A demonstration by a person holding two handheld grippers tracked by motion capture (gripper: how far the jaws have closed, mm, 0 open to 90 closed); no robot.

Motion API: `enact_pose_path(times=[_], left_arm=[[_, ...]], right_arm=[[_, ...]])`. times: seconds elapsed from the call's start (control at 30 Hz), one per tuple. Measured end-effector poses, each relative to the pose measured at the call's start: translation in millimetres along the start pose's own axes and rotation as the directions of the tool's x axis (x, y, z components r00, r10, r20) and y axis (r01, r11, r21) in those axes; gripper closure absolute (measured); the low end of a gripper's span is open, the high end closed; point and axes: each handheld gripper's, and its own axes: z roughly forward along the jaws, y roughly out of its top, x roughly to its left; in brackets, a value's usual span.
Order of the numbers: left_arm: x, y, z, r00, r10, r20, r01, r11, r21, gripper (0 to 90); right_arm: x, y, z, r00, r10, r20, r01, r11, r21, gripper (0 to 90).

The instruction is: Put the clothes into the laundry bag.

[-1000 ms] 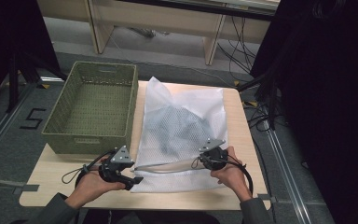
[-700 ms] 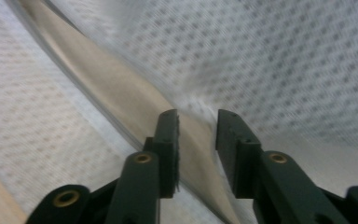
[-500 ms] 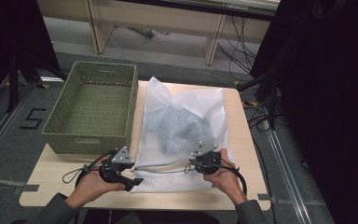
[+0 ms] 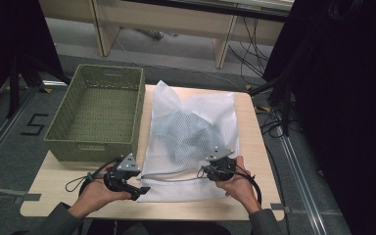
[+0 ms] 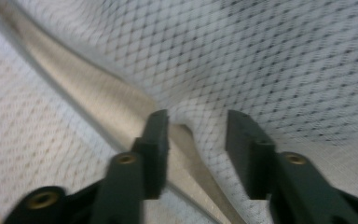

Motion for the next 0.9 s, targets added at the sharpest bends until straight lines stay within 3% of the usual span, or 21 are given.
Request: enact_pose_path(times=[0.03,0.07,0.17,0.2,0.27,0.3,0.33,0.37,0.43,0.5,0.53,0.67,0.73,0.77,0.8,0.83,0.87,0.9], left_arm=[[1.0,0.3,-1.0,0.9999,0.012,-0.005,-0.012,0.9999,0.000,32.1],[1.3,0.1,-1.5,1.0000,0.000,-0.008,0.000,1.0000,-0.003,32.1],[3.1,-0.6,-2.8,0.9999,-0.009,-0.013,0.009,1.0000,-0.004,32.0],[4.9,-0.7,-3.4,0.9999,0.007,-0.014,-0.007,1.0000,-0.006,32.0],[4.5,-1.4,-4.7,0.9998,-0.013,-0.017,0.013,0.9999,-0.007,32.0],[6.2,-1.6,-5.3,0.9999,0.001,-0.013,-0.001,0.9999,-0.015,31.9],[6.1,-2.0,-5.7,0.9999,-0.007,-0.011,0.007,0.9999,-0.016,31.9],[5.8,-2.6,-6.3,0.9997,-0.018,-0.014,0.018,0.9997,-0.017,31.9],[7.1,-3.4,-7.2,0.9998,-0.001,-0.021,0.001,0.9999,-0.016,31.8],[6.7,-5.0,-7.0,0.9996,-0.024,-0.015,0.024,0.9996,-0.013,31.6],[6.7,-5.5,-6.9,0.9995,-0.025,-0.016,0.025,0.9996,-0.016,31.6],[6.5,-6.0,-8.0,0.9997,-0.019,-0.018,0.019,0.9997,-0.017,31.3],[6.8,-6.2,-9.7,0.9997,0.003,-0.024,-0.004,0.9999,-0.014,31.0],[6.5,-7.1,-10.0,0.9998,-0.002,-0.020,0.001,0.9999,-0.016,31.0],[7.2,-7.5,-10.6,0.9997,0.010,-0.021,-0.010,0.9998,-0.016,31.0],[5.9,-8.8,-11.0,0.9996,-0.018,-0.020,0.017,0.9996,-0.020,31.0],[6.6,-8.8,-12.3,0.9997,-0.003,-0.026,0.003,0.9998,-0.019,31.0],[6.3,-9.3,-12.2,0.9996,-0.018,-0.022,0.017,0.9996,-0.024,30.8]], right_arm=[[-1.7,0.2,-1.1,0.9997,0.025,0.002,-0.025,1.000,-0.018,50.2],[-3.7,0.6,-2.7,0.9986,0.052,-0.008,-0.052,0.998,-0.033,46.1],[-5.4,-0.8,-9.0,0.9889,0.141,-0.045,-0.144,0.987,-0.064,39.8],[-4.7,-2.2,-9.8,0.9862,0.159,-0.047,-0.162,0.983,-0.083,38.6],[-3.4,-5.0,-13.0,0.9810,0.182,-0.068,-0.188,0.978,-0.095,37.0],[-4.1,-6.3,-13.3,0.9825,0.172,-0.071,-0.179,0.978,-0.108,36.1],[-2.3,-8.2,-15.6,0.9743,0.208,-0.086,-0.216,0.971,-0.102,34.9],[-2.4,-9.3,-16.3,0.9719,0.214,-0.097,-0.225,0.968,-0.112,34.4],[-2.4,-12.0,-19.4,0.9688,0.222,-0.111,-0.234,0.965,-0.121,34.1],[0.7,-13.9,-22.0,0.9623,0.247,-0.115,-0.261,0.956,-0.132,33.3],[-0.6,-14.9,-22.5,0.9652,0.235,-0.115,-0.250,0.958,-0.142,33.1],[1.5,-16.9,-26.3,0.9623,0.239,-0.130,-0.255,0.958,-0.130,32.1],[2.7,-16.9,-27.5,0.9574,0.253,-0.138,-0.271,0.953,-0.133,31.6],[2.2,-17.1,-28.0,0.9598,0.244,-0.139,-0.263,0.955,-0.139,31.5],[3.9,-17.0,-28.8,0.9520,0.270,-0.144,-0.290,0.946,-0.145,31.3],[4.3,-16.8,-29.9,0.9498,0.274,-0.151,-0.296,0.943,-0.150,31.2],[6.9,-16.4,-31.8,0.9401,0.298,-0.166,-0.321,0.937,-0.139,31.0],[6.6,-16.6,-32.7,0.9463,0.280,-0.162,-0.303,0.942,-0.145,30.8]])
